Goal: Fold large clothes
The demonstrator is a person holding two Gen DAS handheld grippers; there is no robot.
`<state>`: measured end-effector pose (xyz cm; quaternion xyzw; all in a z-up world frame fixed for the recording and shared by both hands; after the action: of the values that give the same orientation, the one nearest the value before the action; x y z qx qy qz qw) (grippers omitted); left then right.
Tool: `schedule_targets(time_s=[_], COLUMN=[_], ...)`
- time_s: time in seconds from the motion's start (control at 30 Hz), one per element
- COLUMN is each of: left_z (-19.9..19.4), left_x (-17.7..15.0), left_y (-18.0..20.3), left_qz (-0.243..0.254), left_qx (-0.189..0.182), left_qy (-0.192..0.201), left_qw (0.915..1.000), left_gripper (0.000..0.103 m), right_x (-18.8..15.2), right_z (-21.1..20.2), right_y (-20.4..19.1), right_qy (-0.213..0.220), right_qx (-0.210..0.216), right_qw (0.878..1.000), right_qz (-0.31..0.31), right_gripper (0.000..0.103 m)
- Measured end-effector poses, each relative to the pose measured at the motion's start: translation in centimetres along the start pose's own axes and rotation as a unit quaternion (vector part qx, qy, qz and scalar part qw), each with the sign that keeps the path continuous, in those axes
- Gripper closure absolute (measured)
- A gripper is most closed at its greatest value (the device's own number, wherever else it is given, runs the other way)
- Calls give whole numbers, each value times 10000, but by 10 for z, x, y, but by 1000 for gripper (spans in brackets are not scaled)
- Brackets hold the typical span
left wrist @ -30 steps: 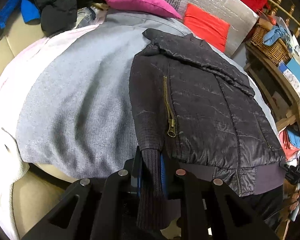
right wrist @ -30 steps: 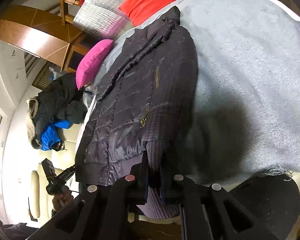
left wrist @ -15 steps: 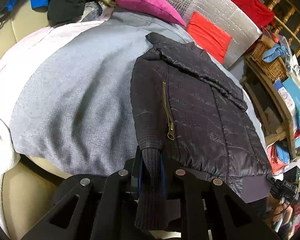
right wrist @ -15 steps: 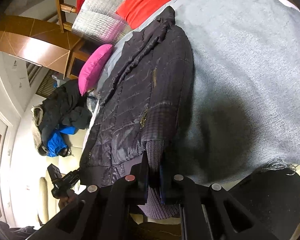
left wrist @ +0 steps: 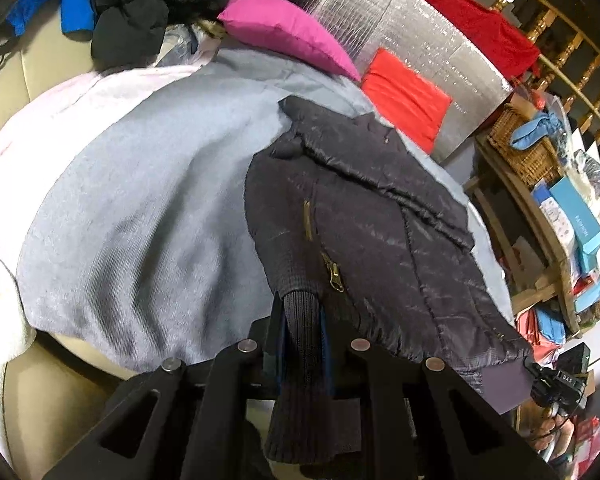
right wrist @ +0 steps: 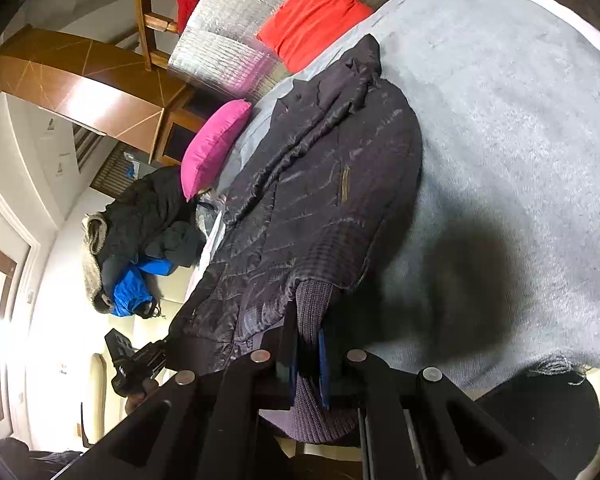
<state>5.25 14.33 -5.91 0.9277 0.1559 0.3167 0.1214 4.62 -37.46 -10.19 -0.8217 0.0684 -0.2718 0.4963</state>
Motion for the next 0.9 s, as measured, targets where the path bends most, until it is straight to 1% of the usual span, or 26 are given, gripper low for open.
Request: schedule_targets(time_s=[0.23, 0.6, 0.9], left_z=[-10, -12, -17], left_x=[14, 24, 41], left_y=[8, 9, 21], left_qz=[31, 5, 58], left_qx=[-142, -208, -273], left_qy=[186, 281, 483], left_qw=[9997, 9994, 9984], left_gripper=[88, 88, 88], right_x=[13, 26, 39], right_z=[-3, -5, -5], right_y=[-14, -28, -38], right_qy=[156, 327, 467], right_qx=[92, 214, 399], right_qw=[9997, 9988, 9975], right_qz=[-159, -294, -359], right_gripper=[94, 94, 94])
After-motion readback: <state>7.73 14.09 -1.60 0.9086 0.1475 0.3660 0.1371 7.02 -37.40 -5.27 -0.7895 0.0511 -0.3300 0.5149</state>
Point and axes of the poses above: each gripper's, at about its wrist camera, not at the fingertips, and z roughly the way its jaws point, y to its right, x to its top, the point moved 4 cm from there along z, roughly the way its jaws point, and after that the axes turned 10 degrees about x, right-handed, at the moved point
